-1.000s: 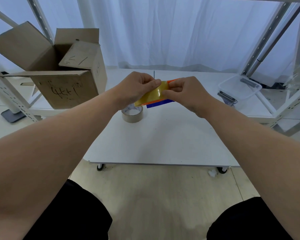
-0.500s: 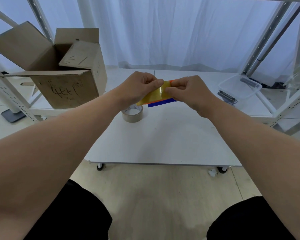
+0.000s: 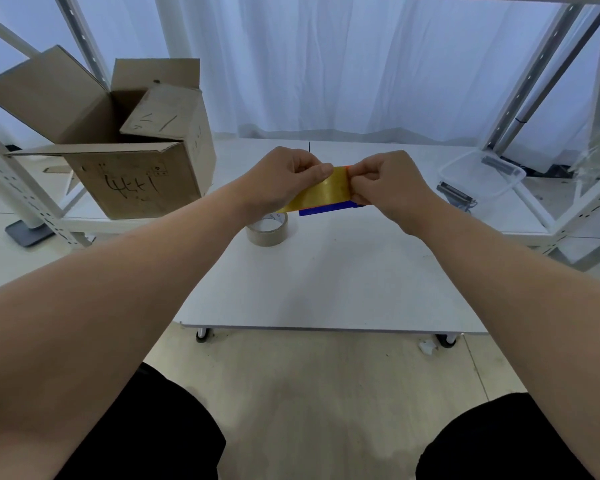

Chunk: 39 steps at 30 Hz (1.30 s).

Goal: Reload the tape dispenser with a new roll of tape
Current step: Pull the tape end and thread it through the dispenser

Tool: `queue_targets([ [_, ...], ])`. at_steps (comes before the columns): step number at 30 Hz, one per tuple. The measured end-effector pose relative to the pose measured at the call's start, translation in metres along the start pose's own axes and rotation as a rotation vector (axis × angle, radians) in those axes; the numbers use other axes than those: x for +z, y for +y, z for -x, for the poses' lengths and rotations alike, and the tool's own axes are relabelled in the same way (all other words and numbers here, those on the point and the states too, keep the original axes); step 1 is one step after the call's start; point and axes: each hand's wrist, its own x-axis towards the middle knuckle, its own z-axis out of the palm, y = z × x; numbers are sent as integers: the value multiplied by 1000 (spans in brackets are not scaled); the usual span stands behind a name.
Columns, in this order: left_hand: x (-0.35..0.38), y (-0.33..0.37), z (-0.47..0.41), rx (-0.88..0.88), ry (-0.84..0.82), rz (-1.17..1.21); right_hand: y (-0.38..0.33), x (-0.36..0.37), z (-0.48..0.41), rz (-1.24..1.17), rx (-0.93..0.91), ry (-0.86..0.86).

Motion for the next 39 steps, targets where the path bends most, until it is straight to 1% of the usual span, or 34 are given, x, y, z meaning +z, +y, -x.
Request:
queue_targets([
  [2,-3,-1,0,-8,-3,14,-3,1,3,-32,-6,-54],
  [4,-5,-3,-1,-14,-10,5,-4,4,4,-29,-8,-61],
  [11,-6,-1,0,4,-21,60,1,2,-1,-73,4,3],
  [16,-8,-1,0,24,-3,58,-6,8,1,-41,-36,80],
  [19,-8,-2,0,23,6,58,-10,10,2,4,-74,92],
  [23,-7,-2,1,32,-6,62,-4,7,-4,5,-57,132],
  [27,-7,0,0,45,-10,42,-3,6,-1,-66,-44,65],
  [30,-6,0,-1,54,2,15,-5,7,-1,-70,-33,65],
  [35,-7,5,-2,89,44,-22,-8,7,-3,-105,-35,130],
  [39,-6,8,-3,125,54,-67,-7,8,-7,-89,-37,277],
])
